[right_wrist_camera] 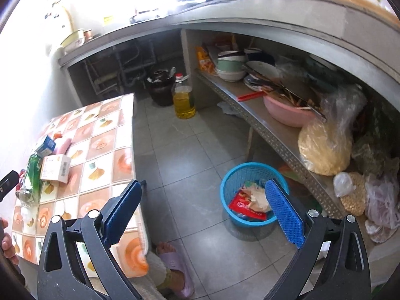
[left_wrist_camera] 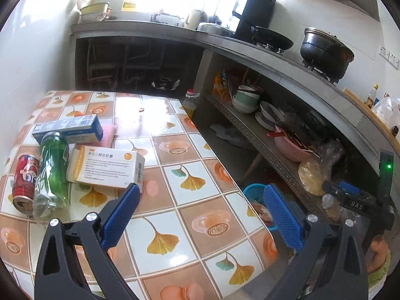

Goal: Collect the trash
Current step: 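Move both open tools back over the table toward the green bottle, then lower the left tool around the green plastic bottle neck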

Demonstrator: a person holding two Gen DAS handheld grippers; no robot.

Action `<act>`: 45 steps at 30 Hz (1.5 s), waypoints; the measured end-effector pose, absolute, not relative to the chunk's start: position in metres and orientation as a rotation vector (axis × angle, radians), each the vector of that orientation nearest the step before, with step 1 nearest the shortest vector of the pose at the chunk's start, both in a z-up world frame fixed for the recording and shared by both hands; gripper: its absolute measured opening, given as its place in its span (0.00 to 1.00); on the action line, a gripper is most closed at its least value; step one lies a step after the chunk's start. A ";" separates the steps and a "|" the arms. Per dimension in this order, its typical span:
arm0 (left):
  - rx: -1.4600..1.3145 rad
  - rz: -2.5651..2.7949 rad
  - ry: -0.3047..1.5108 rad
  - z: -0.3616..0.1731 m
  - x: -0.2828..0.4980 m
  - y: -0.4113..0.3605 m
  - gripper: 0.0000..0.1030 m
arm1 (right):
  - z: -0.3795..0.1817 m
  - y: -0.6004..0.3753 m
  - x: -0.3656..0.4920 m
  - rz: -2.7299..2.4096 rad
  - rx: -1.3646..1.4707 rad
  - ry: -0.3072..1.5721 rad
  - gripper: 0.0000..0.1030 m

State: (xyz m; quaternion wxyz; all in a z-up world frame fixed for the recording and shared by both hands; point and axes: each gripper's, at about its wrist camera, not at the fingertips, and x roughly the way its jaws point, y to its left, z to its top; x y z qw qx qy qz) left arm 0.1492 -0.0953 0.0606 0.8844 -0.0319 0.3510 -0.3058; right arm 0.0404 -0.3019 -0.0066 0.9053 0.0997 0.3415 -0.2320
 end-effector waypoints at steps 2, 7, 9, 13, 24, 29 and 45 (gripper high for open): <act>-0.087 -0.636 0.735 0.060 0.150 -0.089 0.94 | -0.004 -0.291 0.045 -0.478 0.168 0.705 0.92; -0.130 -0.632 0.735 0.060 0.152 -0.074 0.94 | 0.001 -0.261 0.056 -0.471 0.050 0.690 0.92; -0.141 -0.631 0.730 0.059 0.152 -0.068 0.95 | 0.001 -0.253 0.060 -0.469 0.023 0.684 0.92; -0.174 -0.632 0.727 0.058 0.154 -0.056 0.94 | 0.001 -0.240 0.066 -0.461 -0.006 0.680 0.92; -0.257 -0.612 0.720 0.050 0.160 -0.021 0.94 | 0.008 -0.212 0.077 -0.394 -0.036 0.643 0.92; -0.253 -0.592 0.712 0.050 0.159 -0.009 0.94 | 0.012 -0.197 0.082 -0.341 -0.053 0.623 0.92; -0.240 -0.515 0.685 0.041 0.161 0.037 0.94 | 0.016 -0.155 0.101 -0.165 -0.012 0.580 0.92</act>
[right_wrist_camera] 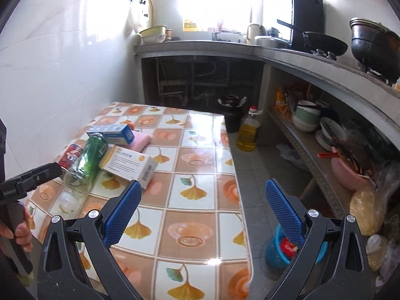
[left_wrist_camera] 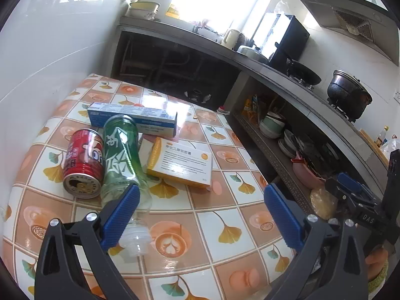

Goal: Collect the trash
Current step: 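Lower the left tool around the green plastic bottle neck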

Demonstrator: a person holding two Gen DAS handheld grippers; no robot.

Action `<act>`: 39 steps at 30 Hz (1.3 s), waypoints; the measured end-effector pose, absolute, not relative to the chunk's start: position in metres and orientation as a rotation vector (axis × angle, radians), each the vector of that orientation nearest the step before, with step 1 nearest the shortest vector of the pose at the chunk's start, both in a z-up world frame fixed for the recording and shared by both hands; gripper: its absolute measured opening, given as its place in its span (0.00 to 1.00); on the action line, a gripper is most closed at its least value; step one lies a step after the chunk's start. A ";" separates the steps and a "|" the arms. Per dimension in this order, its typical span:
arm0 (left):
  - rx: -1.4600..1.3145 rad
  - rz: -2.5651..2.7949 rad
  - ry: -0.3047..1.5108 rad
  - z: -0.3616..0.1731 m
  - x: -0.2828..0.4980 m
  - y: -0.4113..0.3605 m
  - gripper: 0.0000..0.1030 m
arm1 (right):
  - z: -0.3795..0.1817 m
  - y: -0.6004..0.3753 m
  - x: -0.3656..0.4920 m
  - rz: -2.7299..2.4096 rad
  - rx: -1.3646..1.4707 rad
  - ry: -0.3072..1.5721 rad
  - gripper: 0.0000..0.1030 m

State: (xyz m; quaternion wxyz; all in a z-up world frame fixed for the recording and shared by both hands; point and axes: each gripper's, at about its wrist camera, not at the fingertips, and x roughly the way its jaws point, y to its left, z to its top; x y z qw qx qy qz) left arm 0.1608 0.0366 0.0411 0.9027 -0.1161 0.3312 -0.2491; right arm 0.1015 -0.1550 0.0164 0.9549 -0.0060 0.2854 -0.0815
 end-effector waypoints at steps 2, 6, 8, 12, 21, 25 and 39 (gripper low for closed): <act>-0.241 -0.510 0.679 0.040 0.160 0.041 0.94 | 0.016 -0.151 0.104 -0.156 -0.004 0.581 0.92; -0.238 -0.507 0.673 0.038 0.159 0.048 0.94 | 0.014 -0.145 0.108 -0.133 0.008 0.585 0.92; -0.232 -0.503 0.671 0.038 0.158 0.051 0.94 | 0.013 -0.144 0.108 -0.125 0.010 0.587 0.92; -0.213 -0.497 0.674 0.036 0.157 0.054 0.94 | 0.010 -0.149 0.109 -0.125 0.026 0.590 0.92; -0.162 -0.478 0.671 0.029 0.154 0.061 0.94 | -0.006 -0.173 0.125 -0.089 0.136 0.661 0.92; -0.160 -0.461 0.692 0.020 0.158 0.064 0.94 | -0.012 -0.167 0.137 -0.023 0.128 0.676 0.92; -0.110 -0.364 0.755 0.002 0.196 0.061 0.91 | -0.037 -0.081 0.245 0.419 -0.267 0.758 0.92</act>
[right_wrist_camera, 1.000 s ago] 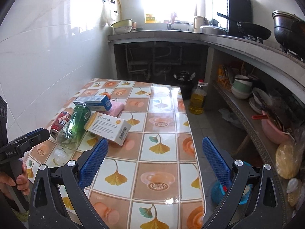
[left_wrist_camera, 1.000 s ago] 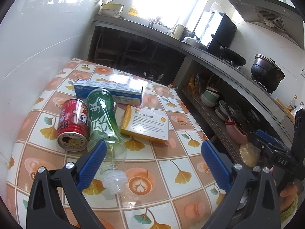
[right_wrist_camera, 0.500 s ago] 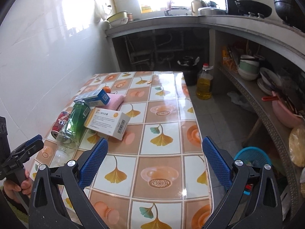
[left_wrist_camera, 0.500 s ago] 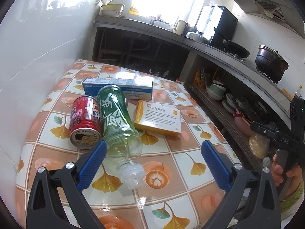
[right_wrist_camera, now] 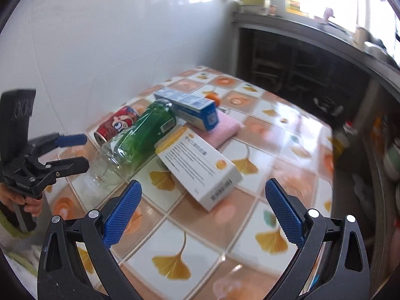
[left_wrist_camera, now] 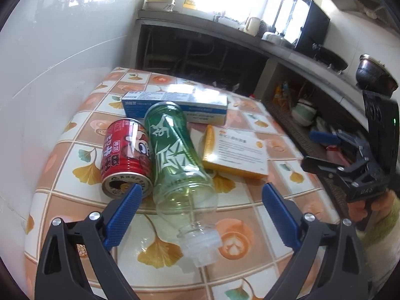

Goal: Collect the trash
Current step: 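Lower the left tool around the green plastic bottle neck, then close the left tool on the green bottle while the right tool grasps the Calcitriol box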

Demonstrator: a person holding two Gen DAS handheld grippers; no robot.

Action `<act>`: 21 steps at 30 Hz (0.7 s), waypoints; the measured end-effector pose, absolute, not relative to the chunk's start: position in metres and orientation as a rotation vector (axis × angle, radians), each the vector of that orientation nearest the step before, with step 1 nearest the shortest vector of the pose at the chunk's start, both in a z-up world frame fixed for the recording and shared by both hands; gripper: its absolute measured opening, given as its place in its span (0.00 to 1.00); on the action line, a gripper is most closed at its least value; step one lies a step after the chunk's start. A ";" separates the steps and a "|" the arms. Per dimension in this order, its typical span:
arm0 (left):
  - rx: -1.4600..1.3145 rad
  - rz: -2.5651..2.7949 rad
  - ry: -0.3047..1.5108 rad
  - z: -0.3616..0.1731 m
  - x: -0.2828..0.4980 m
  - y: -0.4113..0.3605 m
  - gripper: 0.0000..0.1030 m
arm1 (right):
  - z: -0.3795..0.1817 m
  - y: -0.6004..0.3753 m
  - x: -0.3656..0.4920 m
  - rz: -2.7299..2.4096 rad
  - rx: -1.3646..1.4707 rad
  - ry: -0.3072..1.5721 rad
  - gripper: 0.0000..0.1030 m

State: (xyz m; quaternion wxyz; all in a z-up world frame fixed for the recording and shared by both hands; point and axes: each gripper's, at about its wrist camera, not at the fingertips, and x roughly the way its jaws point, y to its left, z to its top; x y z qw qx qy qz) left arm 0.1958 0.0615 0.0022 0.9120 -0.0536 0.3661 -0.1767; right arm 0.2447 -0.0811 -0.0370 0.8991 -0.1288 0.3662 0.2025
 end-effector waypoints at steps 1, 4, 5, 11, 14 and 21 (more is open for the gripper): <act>-0.097 -0.345 0.764 -0.001 0.199 0.060 0.91 | -0.042 -0.074 0.253 0.429 -0.302 0.765 0.92; -0.104 -0.331 0.790 -0.007 0.206 0.057 0.88 | -0.057 -0.051 0.278 0.473 -0.406 0.806 0.92; -0.108 -0.318 0.804 -0.009 0.209 0.056 0.87 | -0.061 -0.047 0.283 0.478 -0.426 0.815 0.92; -0.121 -0.306 0.853 -0.019 0.217 0.051 0.78 | -0.086 -0.025 0.306 0.518 -0.550 0.888 0.92; -0.115 -0.283 0.870 -0.022 0.218 0.050 0.72 | -0.094 -0.022 0.309 0.520 -0.583 0.915 0.92; -0.133 -0.267 0.921 -0.029 0.216 0.052 0.66 | -0.110 -0.020 0.310 0.498 -0.658 0.944 0.92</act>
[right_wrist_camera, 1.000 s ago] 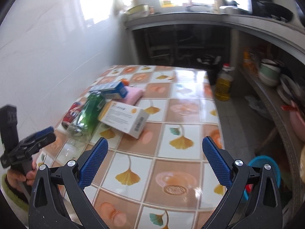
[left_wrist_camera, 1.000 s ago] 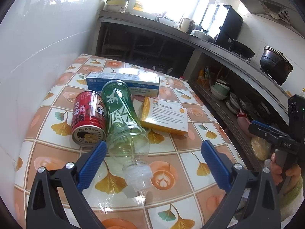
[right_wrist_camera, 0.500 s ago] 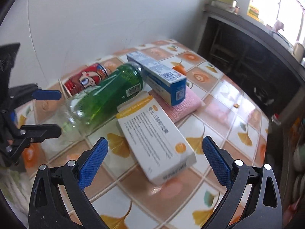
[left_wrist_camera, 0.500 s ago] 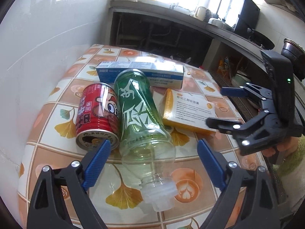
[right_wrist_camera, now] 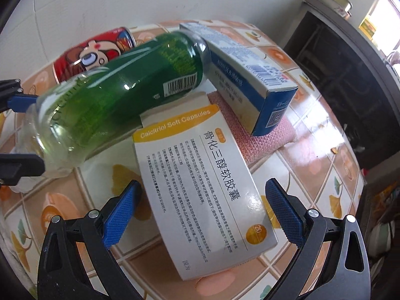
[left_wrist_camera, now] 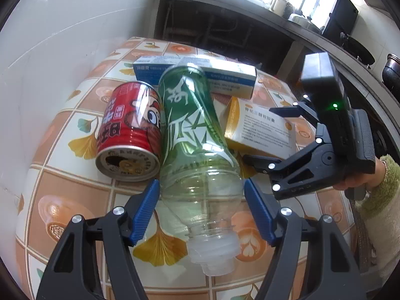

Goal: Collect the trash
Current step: 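Close the left tool on the green bottle while the right tool grasps the Calcitriol box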

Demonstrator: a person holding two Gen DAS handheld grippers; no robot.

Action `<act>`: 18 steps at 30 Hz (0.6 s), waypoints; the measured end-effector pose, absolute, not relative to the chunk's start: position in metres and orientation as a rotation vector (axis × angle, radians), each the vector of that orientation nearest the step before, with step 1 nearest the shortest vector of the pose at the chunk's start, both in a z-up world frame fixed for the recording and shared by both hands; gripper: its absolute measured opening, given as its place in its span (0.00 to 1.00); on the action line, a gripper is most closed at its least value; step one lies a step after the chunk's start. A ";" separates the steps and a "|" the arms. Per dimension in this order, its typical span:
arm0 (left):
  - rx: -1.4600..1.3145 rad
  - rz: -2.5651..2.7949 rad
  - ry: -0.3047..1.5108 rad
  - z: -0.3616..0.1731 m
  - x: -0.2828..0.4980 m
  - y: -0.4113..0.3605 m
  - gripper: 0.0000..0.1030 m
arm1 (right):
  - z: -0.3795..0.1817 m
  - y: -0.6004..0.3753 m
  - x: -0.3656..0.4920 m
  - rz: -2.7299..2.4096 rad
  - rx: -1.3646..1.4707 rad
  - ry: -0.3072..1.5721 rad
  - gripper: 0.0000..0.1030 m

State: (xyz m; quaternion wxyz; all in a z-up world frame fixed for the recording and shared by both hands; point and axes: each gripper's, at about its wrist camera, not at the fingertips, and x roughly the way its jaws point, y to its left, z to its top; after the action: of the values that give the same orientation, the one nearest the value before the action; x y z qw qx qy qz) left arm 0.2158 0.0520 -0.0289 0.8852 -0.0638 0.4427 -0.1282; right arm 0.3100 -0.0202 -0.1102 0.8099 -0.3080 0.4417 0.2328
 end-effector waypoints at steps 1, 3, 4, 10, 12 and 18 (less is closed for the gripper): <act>-0.129 -0.268 0.933 -0.030 0.215 0.050 0.66 | -0.111 -0.021 0.309 0.499 -0.655 0.941 0.92; -0.127 -0.270 0.947 -0.034 0.211 0.048 0.65 | -0.111 -0.021 0.308 0.497 -0.640 0.945 0.92; -0.131 -0.269 0.947 -0.034 0.209 0.049 0.65 | -0.110 -0.022 0.307 0.497 -0.634 0.944 0.89; -0.155 -0.273 0.961 -0.035 0.200 0.050 0.64 | -0.106 -0.028 0.291 0.483 -0.586 0.955 0.76; -0.163 -0.279 0.971 -0.035 0.196 0.051 0.64 | -0.104 -0.030 0.283 0.480 -0.565 0.960 0.75; -0.185 -0.317 1.025 -0.032 0.176 0.046 0.64 | -0.096 -0.041 0.247 0.467 -0.461 0.970 0.74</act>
State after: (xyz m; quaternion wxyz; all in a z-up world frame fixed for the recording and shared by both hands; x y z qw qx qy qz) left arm 0.1763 0.0459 -0.0318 0.8555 -0.0879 0.4876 -0.1506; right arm 0.2475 -0.0407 -0.0964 0.8334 -0.2176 0.4577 0.2205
